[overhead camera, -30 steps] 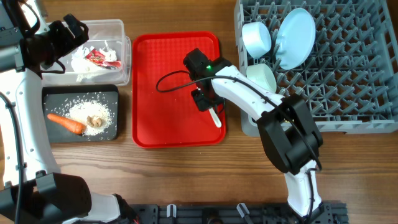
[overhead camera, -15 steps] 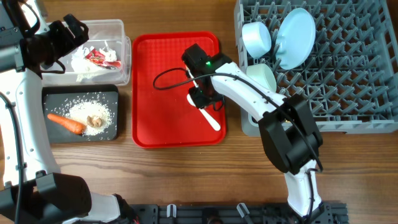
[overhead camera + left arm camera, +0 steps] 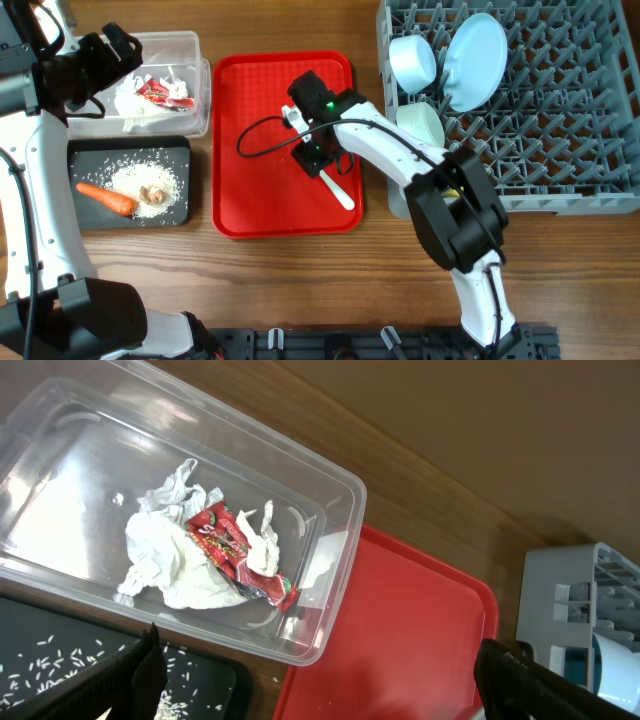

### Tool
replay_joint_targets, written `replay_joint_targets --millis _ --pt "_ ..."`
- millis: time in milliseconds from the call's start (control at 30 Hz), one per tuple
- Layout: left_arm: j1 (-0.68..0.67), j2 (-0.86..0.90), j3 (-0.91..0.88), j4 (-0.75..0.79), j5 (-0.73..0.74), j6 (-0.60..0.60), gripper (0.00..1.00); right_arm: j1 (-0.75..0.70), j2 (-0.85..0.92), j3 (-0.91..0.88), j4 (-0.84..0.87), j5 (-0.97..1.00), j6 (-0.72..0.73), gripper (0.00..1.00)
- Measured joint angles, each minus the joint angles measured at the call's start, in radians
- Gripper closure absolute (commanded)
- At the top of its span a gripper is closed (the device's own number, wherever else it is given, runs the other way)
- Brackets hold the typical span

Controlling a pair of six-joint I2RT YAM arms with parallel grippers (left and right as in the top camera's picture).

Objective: Sort waste into correct bins and load items into the dishwasher rack
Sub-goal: 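Carry the spoon to the rack and lay it down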

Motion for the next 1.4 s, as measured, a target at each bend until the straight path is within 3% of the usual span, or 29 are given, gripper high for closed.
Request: replay_joint_targets --millis 267,500,600,967,1133,1233,1400 --pt "0.0 0.0 0.0 0.0 0.0 0.0 0.0 0.0 0.011 0.006 0.016 -0.023 -0.025 0.71" --pt "0.0 0.0 0.0 0.0 0.0 0.0 0.0 0.0 0.014 0.007 0.006 -0.027 -0.016 0.81" --pt "0.0 0.0 0.0 0.0 0.0 0.0 0.0 -0.005 0.014 0.008 -0.012 -0.033 -0.005 0.94" --pt "0.0 0.0 0.0 0.0 0.0 0.0 0.0 -0.044 -0.033 0.092 -0.171 -0.047 0.036 0.96" --pt "0.0 0.0 0.0 0.0 0.0 0.0 0.0 -0.06 -0.263 0.195 -0.188 -0.047 0.055 0.96" --pt "0.0 0.0 0.0 0.0 0.0 0.0 0.0 -0.164 -0.456 0.22 -0.212 -0.001 0.056 0.95" --pt "0.0 0.0 0.0 0.0 0.0 0.0 0.0 -0.383 -0.53 0.224 -0.288 0.129 0.055 0.96"
